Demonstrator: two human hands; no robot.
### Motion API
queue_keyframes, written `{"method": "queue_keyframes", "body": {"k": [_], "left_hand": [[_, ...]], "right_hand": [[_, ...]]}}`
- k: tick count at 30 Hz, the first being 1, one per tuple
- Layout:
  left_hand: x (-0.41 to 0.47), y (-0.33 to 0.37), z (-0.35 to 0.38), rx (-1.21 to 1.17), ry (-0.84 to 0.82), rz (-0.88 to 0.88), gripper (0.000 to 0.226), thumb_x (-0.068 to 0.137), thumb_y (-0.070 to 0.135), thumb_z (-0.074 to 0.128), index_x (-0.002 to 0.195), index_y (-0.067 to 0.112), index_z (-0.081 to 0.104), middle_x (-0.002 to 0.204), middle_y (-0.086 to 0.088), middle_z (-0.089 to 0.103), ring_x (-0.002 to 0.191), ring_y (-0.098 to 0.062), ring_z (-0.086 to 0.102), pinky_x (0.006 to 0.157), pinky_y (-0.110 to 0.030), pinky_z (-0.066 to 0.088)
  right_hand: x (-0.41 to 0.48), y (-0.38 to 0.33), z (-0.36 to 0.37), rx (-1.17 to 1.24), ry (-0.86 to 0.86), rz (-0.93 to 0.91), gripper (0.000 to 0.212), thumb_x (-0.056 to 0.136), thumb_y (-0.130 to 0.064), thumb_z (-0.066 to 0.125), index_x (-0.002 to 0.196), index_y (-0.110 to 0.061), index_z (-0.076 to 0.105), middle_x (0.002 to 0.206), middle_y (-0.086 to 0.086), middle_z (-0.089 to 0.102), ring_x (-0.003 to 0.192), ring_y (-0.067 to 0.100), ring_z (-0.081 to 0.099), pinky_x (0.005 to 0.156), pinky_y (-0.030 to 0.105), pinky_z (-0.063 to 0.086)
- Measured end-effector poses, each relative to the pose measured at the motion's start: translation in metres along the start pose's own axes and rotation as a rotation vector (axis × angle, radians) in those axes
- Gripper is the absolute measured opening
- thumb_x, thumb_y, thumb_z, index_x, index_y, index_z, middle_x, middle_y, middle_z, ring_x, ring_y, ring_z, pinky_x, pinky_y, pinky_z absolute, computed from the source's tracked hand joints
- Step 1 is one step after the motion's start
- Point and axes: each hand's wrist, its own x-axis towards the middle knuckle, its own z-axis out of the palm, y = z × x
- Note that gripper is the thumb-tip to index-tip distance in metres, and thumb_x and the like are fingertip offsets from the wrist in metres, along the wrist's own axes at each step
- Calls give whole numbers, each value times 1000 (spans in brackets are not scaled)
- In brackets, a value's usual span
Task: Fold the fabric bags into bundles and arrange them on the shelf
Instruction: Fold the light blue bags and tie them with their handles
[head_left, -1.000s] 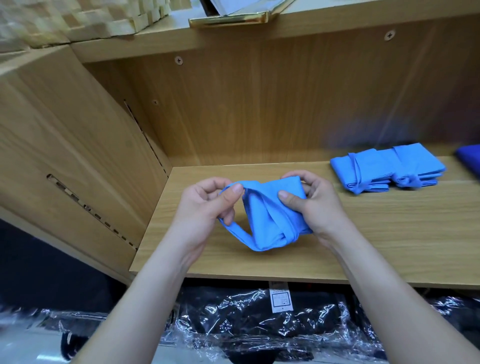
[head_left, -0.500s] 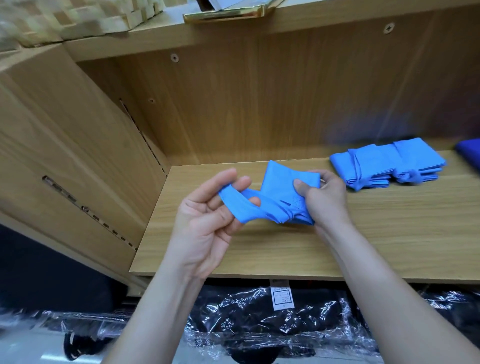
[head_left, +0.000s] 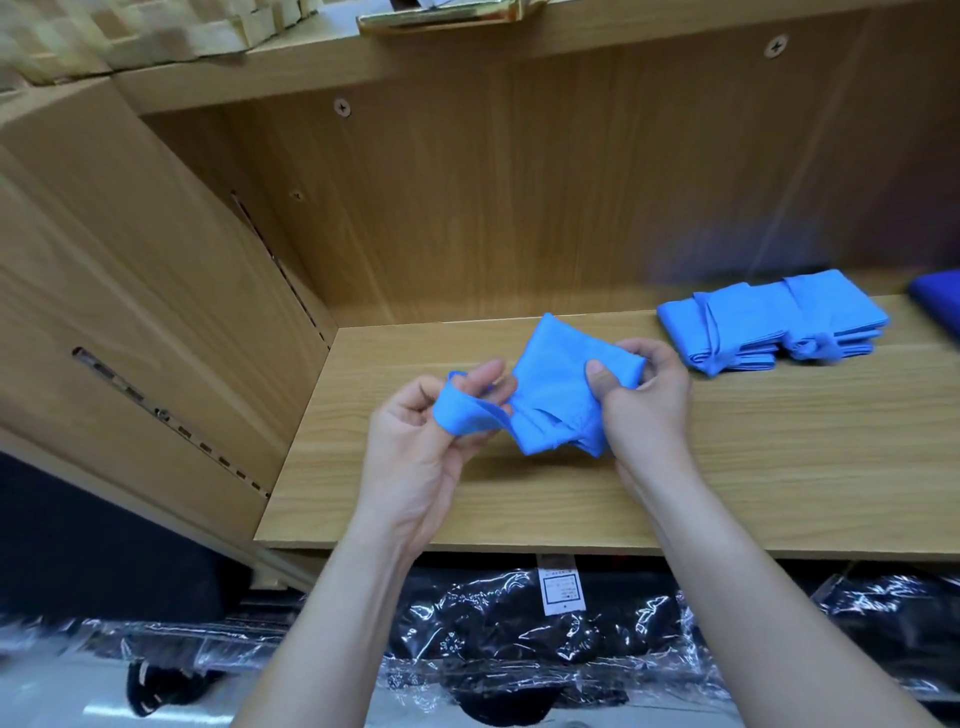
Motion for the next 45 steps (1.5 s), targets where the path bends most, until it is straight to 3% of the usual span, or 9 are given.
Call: {"method": "queue_keyframes", "body": {"k": [3, 7, 13, 19, 24, 32, 35, 41, 45], "left_hand": [[-1, -12, -14, 79, 89, -83, 23, 82, 19, 65, 99, 5, 71, 111, -1, 73, 109, -33, 66, 93, -43, 54], [0, -17, -21, 169, 100, -160, 50, 77, 22, 71, 123, 7, 61, 128, -2, 65, 116, -18, 62, 101, -35, 49], [3, -14, -34, 225, -56, -173, 45, 78, 16, 66, 123, 8, 61, 116, 2, 70, 103, -9, 65, 94, -28, 52], [7, -11, -35, 583, -100, -98, 54, 68, 6, 79, 117, 21, 61, 122, 5, 66, 99, 0, 65, 81, -16, 52], [4, -23, -29, 689, -133, -68, 34, 65, 7, 81, 97, 15, 71, 87, 9, 72, 77, -4, 63, 73, -20, 51], [5, 1, -22, 1357, -151, 59, 33, 64, 49, 70, 90, 29, 71, 83, 9, 71, 82, -19, 63, 75, -38, 52], [2, 10, -25, 1296, -213, -23, 33, 67, 51, 73, 96, 34, 74, 87, 15, 74, 90, -13, 68, 78, -36, 53], [-8, -4, -29, 815, -116, -152, 27, 72, -1, 81, 93, 15, 77, 94, 0, 76, 93, -14, 70, 87, -39, 56], [-4, -10, -35, 829, -51, -61, 32, 73, -13, 71, 81, 18, 75, 85, 2, 76, 79, -6, 67, 74, -29, 55]], "right_hand": [[-3, -2, -3, 73, -29, -71, 30, 82, 1, 68, 86, -26, 54, 85, 0, 58, 74, 13, 56, 73, 31, 47], [-13, -6, -1, 241, -160, -89, 31, 84, 10, 64, 94, -19, 57, 86, 3, 59, 75, 11, 58, 73, 26, 49], [-12, -2, -10, 424, -569, 89, 58, 58, -7, 85, 111, -10, 63, 98, 7, 71, 92, 18, 64, 86, 32, 53], [2, -11, -20, -422, -876, -138, 52, 61, -7, 63, 105, -33, 66, 110, 5, 69, 95, 20, 67, 94, 44, 52], [-9, -19, -11, -434, -1014, -256, 31, 81, -39, 68, 105, -20, 65, 97, 3, 68, 88, 21, 60, 86, 43, 48], [-11, -30, -2, -631, -968, -404, 11, 79, -23, 72, 90, -24, 69, 80, -10, 68, 79, 14, 61, 78, 43, 50], [-12, -38, 2, -823, -979, -435, 15, 81, -27, 75, 94, -31, 69, 80, -11, 68, 81, 13, 60, 78, 39, 50], [-24, -44, 11, -1181, -948, -647, 25, 87, -42, 65, 105, -27, 58, 91, -3, 66, 90, 26, 58, 73, 36, 46], [-27, -35, 7, -1075, -913, -628, 36, 84, -46, 65, 115, -29, 56, 100, -5, 67, 96, 23, 59, 79, 38, 47]]}}
